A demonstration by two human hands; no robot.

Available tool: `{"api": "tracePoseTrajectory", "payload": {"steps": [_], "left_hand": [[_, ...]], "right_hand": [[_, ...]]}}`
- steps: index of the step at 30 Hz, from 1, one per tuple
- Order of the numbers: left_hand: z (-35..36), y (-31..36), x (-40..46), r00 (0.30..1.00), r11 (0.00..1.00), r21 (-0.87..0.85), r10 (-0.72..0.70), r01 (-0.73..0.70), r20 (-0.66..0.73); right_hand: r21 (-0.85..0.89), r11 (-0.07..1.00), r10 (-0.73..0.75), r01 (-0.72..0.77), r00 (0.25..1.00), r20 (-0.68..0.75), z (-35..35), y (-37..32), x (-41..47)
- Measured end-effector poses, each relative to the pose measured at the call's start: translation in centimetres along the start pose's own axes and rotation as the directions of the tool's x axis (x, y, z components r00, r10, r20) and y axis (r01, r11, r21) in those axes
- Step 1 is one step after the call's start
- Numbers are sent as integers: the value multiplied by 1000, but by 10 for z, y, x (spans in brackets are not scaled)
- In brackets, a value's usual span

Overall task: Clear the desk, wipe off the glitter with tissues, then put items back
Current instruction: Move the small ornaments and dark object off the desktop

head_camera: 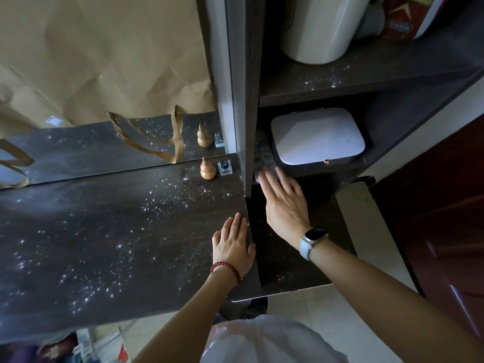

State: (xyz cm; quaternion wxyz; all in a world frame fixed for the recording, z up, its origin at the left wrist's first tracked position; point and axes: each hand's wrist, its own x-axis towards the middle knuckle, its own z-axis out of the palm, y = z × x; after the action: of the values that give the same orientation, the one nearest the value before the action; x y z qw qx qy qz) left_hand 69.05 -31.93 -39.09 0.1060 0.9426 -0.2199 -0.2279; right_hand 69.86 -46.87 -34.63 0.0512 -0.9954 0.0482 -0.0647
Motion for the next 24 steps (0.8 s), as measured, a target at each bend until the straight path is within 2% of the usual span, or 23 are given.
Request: {"api": "tracePoseTrajectory", "payload": {"steps": [4, 7, 9, 12, 16, 20, 24], "left_hand": [[-11, -4, 0, 999, 994, -109, 27, -30, -25], [-20, -18, -6, 972, 971, -238, -27, -30, -234], [-26, -32, -9, 939, 958, -282, -148, 58, -310], [-42, -54, -7, 892, 916, -369, -292, 157, -346], [-68, -84, 16, 882, 903, -400, -313, 161, -352], [-90, -101, 44, 915, 919, -388, -210, 65, -344], [-100, -109, 64, 947, 908, -415, -85, -55, -311]], "right_hand": [[198, 979, -29, 55, 991, -128, -7, -10, -10], [349, 929, -37, 120, 971, -235, -6, -23, -23], [404, 907, -39, 119, 979, -201, 1, -34, -28], [459, 879, -102, 130, 991, -86, 14, -55, -16], [394, 919, -50, -11, 989, 142, 30, -83, 24], [206, 973, 65, -101, 982, 175, 43, -96, 72], [96, 967, 215, -236, 957, 193, 51, -94, 108]]}}
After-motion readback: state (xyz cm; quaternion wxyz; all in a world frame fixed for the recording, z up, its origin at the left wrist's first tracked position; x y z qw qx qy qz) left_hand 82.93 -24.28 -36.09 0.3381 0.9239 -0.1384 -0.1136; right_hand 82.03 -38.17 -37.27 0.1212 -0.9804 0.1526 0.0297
